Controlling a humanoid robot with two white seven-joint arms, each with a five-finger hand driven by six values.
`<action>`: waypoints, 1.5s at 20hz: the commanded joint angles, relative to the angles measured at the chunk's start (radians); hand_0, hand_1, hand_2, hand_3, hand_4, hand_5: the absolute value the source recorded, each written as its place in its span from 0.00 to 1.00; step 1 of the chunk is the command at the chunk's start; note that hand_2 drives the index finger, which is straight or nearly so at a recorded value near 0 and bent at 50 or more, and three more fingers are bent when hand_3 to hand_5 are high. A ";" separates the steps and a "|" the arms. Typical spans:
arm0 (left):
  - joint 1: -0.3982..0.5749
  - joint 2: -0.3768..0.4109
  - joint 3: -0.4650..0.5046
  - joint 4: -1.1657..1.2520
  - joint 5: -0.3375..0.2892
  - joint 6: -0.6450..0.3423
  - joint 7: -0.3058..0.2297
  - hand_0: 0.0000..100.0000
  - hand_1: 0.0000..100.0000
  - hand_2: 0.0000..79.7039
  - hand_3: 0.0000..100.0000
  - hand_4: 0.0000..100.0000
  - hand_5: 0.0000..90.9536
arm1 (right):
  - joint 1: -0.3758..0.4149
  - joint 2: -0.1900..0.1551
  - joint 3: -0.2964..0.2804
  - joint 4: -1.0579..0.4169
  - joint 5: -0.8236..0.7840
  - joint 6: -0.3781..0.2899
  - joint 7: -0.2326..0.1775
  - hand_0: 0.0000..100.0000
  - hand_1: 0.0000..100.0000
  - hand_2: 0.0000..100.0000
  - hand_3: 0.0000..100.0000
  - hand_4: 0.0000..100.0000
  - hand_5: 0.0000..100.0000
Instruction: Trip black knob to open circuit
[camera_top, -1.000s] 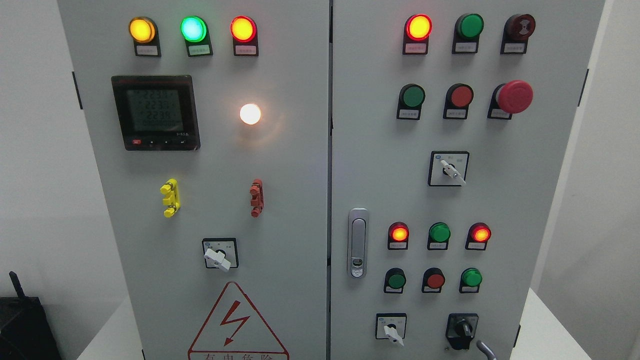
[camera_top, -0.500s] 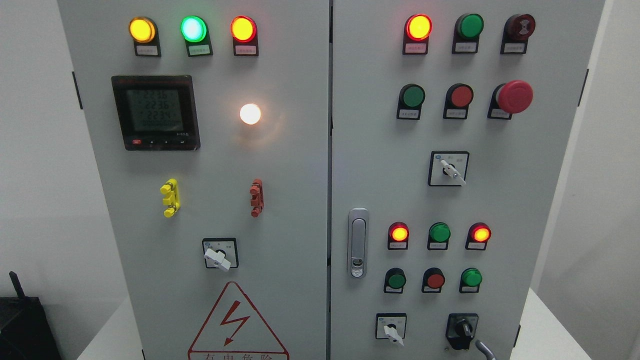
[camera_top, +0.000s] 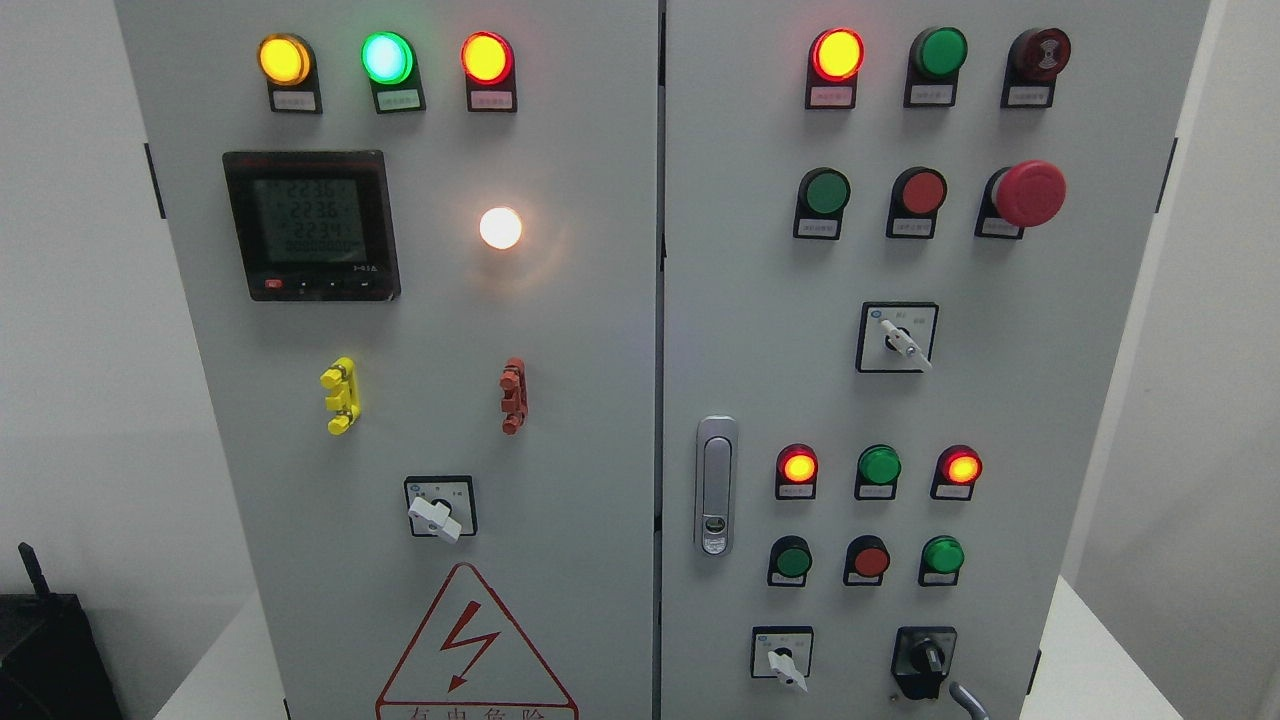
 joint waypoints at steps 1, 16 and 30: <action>0.000 0.000 -0.001 -0.016 0.000 0.000 0.000 0.12 0.39 0.00 0.00 0.00 0.00 | -0.003 0.001 0.028 0.003 0.001 0.000 0.001 0.00 0.00 0.10 1.00 1.00 1.00; 0.000 0.000 -0.001 -0.016 0.000 0.000 0.000 0.12 0.39 0.00 0.00 0.00 0.00 | -0.008 0.013 0.046 0.003 0.003 0.000 -0.001 0.00 0.00 0.10 1.00 1.00 1.00; 0.000 0.000 -0.001 -0.016 0.000 0.000 0.000 0.12 0.39 0.00 0.00 0.00 0.00 | -0.006 0.018 0.065 -0.003 0.004 0.000 -0.001 0.00 0.00 0.10 1.00 1.00 1.00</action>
